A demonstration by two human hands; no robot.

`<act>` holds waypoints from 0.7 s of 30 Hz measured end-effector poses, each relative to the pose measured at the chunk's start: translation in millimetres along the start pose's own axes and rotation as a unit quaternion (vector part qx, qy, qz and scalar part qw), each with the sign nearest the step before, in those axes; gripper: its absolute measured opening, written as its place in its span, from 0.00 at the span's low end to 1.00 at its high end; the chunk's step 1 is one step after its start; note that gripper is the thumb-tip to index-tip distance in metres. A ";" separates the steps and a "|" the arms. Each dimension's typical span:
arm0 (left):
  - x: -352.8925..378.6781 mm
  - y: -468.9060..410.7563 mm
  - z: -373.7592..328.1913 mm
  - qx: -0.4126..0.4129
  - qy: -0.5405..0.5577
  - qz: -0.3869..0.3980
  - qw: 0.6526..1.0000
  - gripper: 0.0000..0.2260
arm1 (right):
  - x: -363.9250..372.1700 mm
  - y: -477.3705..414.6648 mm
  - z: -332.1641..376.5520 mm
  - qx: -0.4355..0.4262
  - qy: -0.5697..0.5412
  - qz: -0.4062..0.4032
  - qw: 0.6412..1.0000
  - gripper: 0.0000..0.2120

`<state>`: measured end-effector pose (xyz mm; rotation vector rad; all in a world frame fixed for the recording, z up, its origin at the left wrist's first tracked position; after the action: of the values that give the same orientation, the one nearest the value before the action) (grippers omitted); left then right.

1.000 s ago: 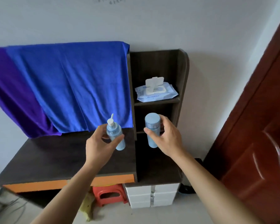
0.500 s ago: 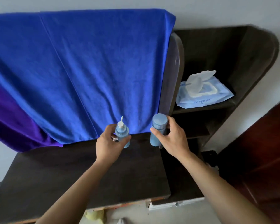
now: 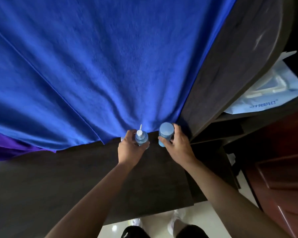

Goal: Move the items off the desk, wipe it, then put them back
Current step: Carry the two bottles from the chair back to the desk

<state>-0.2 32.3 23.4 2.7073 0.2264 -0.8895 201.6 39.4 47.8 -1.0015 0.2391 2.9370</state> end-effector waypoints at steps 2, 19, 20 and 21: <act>9.9 -4.0 4.1 -0.006 -0.007 0.002 1.000 0.19 | 3.5 -7.2 -5.0 0.008 -0.003 0.003 1.000 0.30; 3.6 -4.4 -20.8 0.068 -0.061 0.011 0.996 0.26 | -12.5 1.0 6.3 -0.014 -0.007 -0.014 1.000 0.33; -8.7 -1.2 -28.3 0.105 -0.066 -0.010 0.992 0.25 | -19.0 5.9 13.8 -0.031 -0.007 -0.031 0.999 0.33; -21.2 2.4 -35.9 0.147 -0.072 -0.034 0.986 0.24 | -25.8 11.2 20.9 -0.048 -0.004 -0.049 0.998 0.32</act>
<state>3.4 40.0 64.3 2.8971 0.1688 -1.2192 208.5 32.1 81.3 -0.9814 0.0483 2.8878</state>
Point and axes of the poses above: each hand's wrist, its own y-axis away from the middle knuckle, its own x-axis out of the palm, z = x × y, the point moved 5 cm from there along -y, towards the middle knuckle, and after that the axes turned 3 degrees about x, right-handed, at the moved point
